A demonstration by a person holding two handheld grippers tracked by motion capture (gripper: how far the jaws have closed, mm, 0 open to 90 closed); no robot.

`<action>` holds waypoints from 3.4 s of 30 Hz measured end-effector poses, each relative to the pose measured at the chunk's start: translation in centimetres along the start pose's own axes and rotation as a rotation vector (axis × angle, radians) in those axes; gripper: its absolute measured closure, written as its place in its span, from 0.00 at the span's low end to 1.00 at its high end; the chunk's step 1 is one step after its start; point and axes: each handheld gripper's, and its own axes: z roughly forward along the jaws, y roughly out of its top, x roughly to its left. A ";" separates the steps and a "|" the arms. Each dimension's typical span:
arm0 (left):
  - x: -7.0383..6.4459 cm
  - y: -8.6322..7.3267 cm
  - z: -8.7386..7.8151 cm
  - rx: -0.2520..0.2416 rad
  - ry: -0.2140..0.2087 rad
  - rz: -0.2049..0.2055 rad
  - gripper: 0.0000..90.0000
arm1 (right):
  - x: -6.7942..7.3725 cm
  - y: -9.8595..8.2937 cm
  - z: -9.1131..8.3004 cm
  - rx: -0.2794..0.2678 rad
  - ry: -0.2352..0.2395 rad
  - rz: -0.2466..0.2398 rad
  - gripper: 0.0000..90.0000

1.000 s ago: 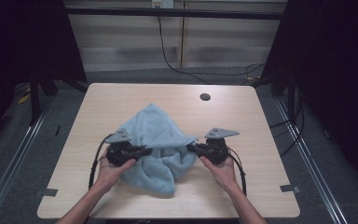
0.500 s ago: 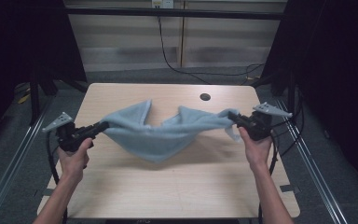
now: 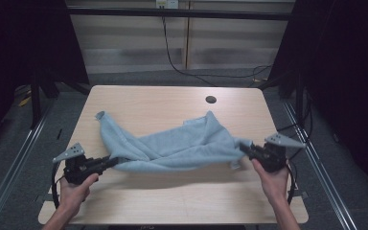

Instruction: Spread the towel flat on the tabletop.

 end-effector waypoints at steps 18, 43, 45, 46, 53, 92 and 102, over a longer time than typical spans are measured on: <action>1.1 2.3 8.3 0.172 0.007 0.075 0.55 | 0.4 1.0 -1.5 -0.074 0.015 -0.033 0.61; 1.0 -1.0 6.5 0.280 0.057 0.093 0.87 | -4.0 2.0 3.4 -0.014 -0.150 -0.048 0.93; 0.9 -1.2 6.2 0.286 0.049 0.079 0.86 | -3.6 2.3 1.6 -0.050 -0.159 -0.072 0.93; 0.8 -1.3 6.1 0.285 0.052 0.074 0.85 | -3.3 2.3 0.8 -0.065 -0.175 -0.089 0.92; -0.9 -1.7 4.3 0.293 0.009 0.089 0.76 | -1.5 -1.2 -1.3 0.019 -0.070 -0.079 0.66; 0.5 0.3 8.1 0.333 0.003 0.143 0.82 | 5.5 2.8 8.4 0.052 0.185 -0.179 0.93; 0.6 0.3 8.1 0.334 -0.003 0.132 0.81 | 11.4 -3.0 9.5 0.247 0.340 -0.247 0.78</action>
